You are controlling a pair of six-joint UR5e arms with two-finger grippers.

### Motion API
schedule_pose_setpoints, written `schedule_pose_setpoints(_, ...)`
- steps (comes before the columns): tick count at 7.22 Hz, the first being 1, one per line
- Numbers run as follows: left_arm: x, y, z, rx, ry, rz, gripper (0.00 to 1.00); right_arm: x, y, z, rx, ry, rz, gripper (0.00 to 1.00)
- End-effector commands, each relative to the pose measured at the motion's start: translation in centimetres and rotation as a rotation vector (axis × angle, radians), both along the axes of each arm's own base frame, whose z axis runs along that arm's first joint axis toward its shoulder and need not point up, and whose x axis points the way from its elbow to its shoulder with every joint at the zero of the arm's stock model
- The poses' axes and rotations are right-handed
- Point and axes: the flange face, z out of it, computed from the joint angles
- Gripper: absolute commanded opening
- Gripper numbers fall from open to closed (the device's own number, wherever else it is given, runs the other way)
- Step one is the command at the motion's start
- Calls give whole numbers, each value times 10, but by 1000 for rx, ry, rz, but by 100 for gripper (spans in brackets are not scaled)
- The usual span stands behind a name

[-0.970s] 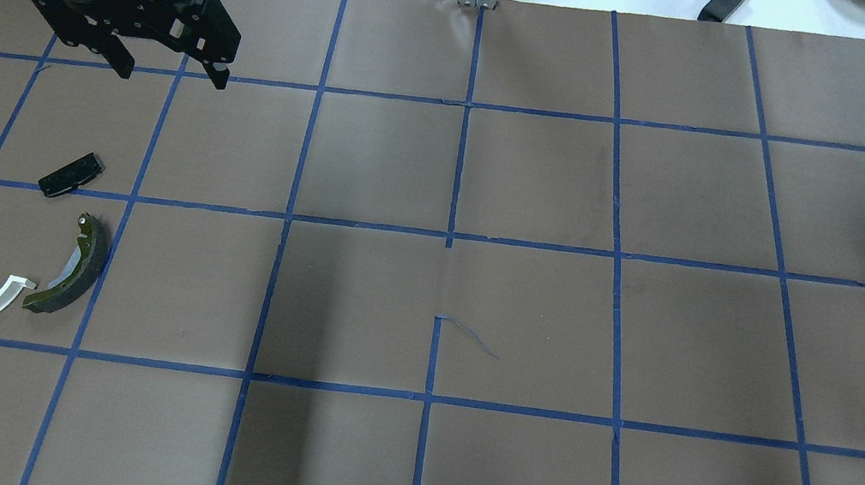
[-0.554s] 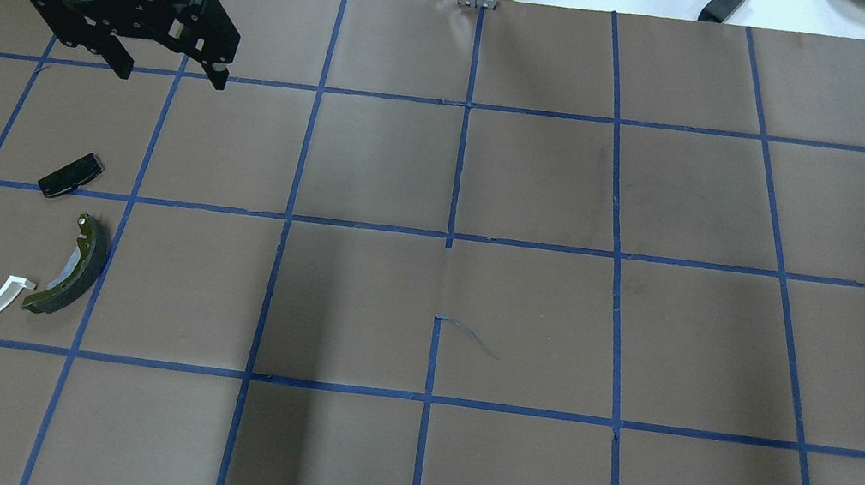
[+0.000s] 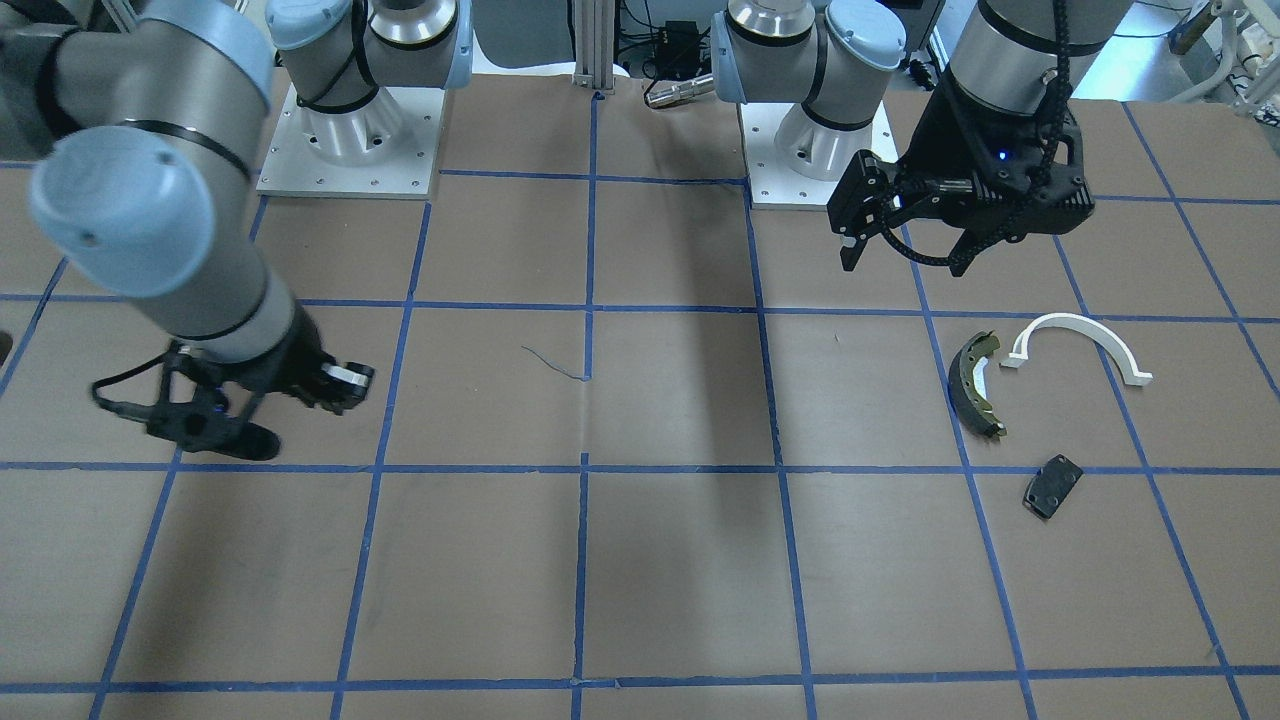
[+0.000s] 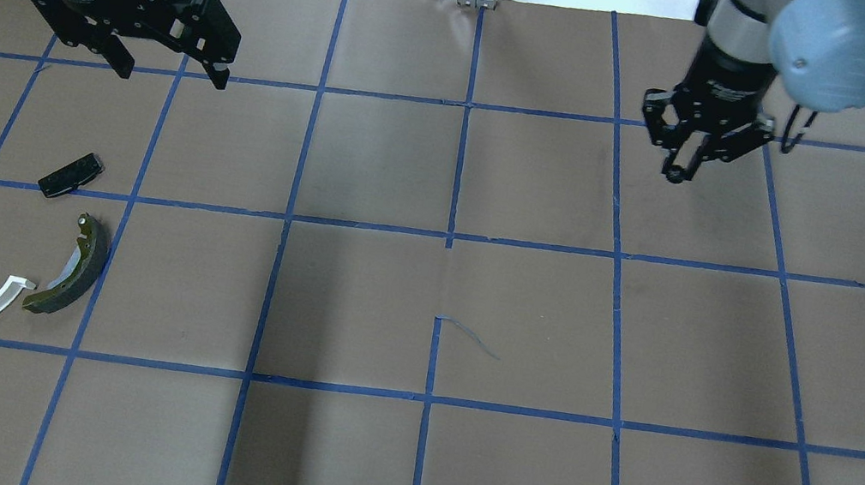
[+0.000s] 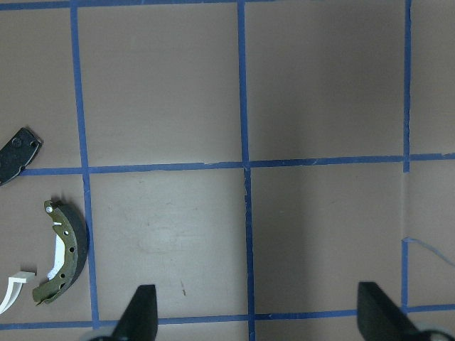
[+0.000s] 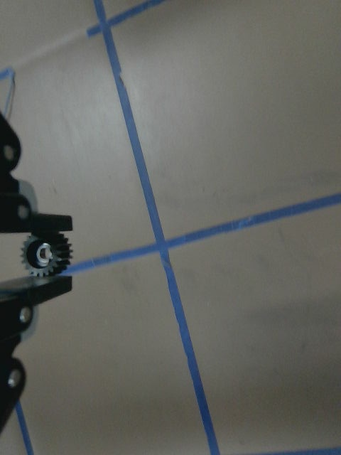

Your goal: Place bearing gear from tray to pile

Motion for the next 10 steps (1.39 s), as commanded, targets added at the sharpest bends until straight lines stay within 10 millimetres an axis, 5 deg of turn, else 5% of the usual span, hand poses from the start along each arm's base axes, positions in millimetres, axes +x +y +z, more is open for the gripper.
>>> schedule_pose_setpoints(1,1,0,1,-1,0,2,100,135,18,-46,-36,-41,-115,13)
schedule_pose_setpoints(3,1,0,0,0,1,0,100,227,34,-113,-53,-74,-107,13)
schedule_pose_setpoints(4,1,0,0,0,1,0,100,243,40,-140,-27,-63,-88,13)
schedule_pose_setpoints(5,1,0,0,0,1,2,100,245,41,-152,-15,-53,-85,27)
schedule_pose_setpoints(6,1,1,1,-1,1,2,100,244,40,-154,-17,-45,-84,99)
schedule_pose_setpoints(9,1,6,5,1,8,6,100,217,21,-115,-70,-65,-60,100)
schedule_pose_setpoints(10,1,-3,-2,11,9,19,100,177,8,-91,-77,-66,-84,100)
